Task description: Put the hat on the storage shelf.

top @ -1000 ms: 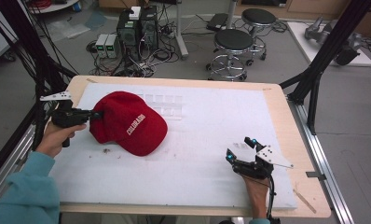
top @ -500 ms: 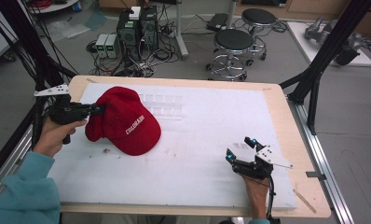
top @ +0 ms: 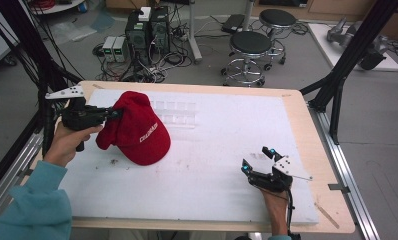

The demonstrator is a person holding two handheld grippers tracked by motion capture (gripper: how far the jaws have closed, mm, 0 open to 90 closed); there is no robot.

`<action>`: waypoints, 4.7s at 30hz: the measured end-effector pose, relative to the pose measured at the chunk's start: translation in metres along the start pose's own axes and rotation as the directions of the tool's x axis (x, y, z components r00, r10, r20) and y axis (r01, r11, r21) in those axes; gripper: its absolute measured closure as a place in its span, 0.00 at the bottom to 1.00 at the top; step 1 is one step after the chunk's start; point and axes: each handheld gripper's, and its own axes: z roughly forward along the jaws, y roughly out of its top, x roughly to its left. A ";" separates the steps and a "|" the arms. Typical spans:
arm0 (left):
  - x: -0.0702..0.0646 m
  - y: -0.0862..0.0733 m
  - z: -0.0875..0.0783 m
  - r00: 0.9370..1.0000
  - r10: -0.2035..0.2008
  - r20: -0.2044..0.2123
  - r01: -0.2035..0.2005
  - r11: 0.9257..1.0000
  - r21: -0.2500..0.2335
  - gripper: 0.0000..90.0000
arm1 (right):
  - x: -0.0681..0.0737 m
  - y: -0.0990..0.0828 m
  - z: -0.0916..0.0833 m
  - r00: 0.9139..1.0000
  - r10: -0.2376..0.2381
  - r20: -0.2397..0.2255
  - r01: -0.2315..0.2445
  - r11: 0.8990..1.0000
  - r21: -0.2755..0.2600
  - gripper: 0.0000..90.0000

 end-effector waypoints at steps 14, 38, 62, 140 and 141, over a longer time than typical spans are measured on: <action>-0.022 0.013 0.021 0.997 0.029 0.066 -0.029 1.000 0.005 0.96 | -0.003 0.008 -0.001 0.999 0.035 -0.017 -0.035 0.999 -0.026 0.13; -0.056 0.022 0.055 0.980 0.089 0.177 -0.096 0.995 0.033 0.97 | 0.024 0.081 0.038 0.967 -0.023 -0.254 0.011 0.999 -0.048 0.13; -0.099 0.033 0.082 0.934 0.193 0.300 -0.215 0.976 0.040 0.97 | 0.070 0.119 0.113 0.790 0.027 -0.612 0.050 0.993 0.108 0.13; -0.096 -0.057 0.057 0.975 0.031 0.219 -0.042 0.998 0.046 0.11 | 0.073 0.148 0.100 0.824 -0.051 -0.564 0.073 0.997 0.018 0.92; -0.096 -0.058 0.058 0.976 0.028 0.217 -0.039 0.998 0.046 0.13 | 0.073 0.148 0.100 0.826 -0.049 -0.561 0.070 0.997 0.015 0.92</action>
